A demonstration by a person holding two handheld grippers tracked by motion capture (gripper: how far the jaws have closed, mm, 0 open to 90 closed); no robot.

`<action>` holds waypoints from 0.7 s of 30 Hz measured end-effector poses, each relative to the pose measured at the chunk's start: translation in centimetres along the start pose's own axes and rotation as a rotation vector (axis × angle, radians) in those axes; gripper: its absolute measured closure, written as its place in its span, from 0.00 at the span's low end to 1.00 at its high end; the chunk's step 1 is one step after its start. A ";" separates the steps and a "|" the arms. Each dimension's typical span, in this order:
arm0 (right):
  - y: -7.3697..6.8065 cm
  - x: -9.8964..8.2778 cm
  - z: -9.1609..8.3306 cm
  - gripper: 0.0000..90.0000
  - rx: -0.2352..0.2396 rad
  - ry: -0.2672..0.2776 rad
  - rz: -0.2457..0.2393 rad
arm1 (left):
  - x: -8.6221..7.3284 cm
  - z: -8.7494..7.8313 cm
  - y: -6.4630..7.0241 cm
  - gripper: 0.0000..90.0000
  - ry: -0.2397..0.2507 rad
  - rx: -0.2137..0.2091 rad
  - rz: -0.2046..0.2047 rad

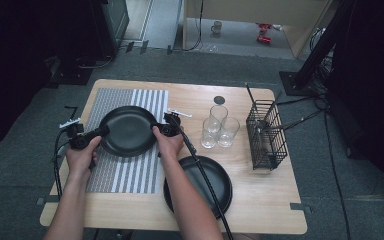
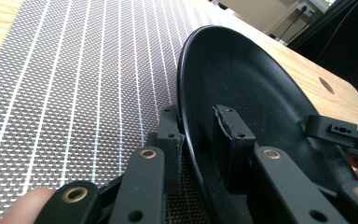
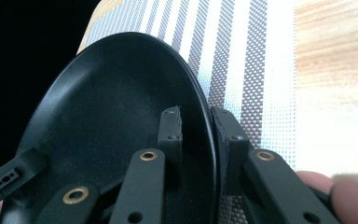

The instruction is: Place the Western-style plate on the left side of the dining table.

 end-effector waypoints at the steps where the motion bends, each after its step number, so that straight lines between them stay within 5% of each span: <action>1: 0.0 0.0 0.1 0.85 -0.003 0.002 -0.004 | 0.0 0.0 0.0 0.82 0.000 0.000 0.000; 21: -0.7 0.3 1.1 0.84 -0.034 0.026 -0.057 | -0.2 0.3 -0.6 0.67 -0.002 0.037 0.004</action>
Point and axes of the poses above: each handheld gripper's, and its own axes: z roughly forward along the jaws, x roughly out of its top, y roughly to its right, the point moved 10 cm from there along z, roughly forward along the jaws, and after that the axes turned 5 degrees about -x, right-handed, at the moved point
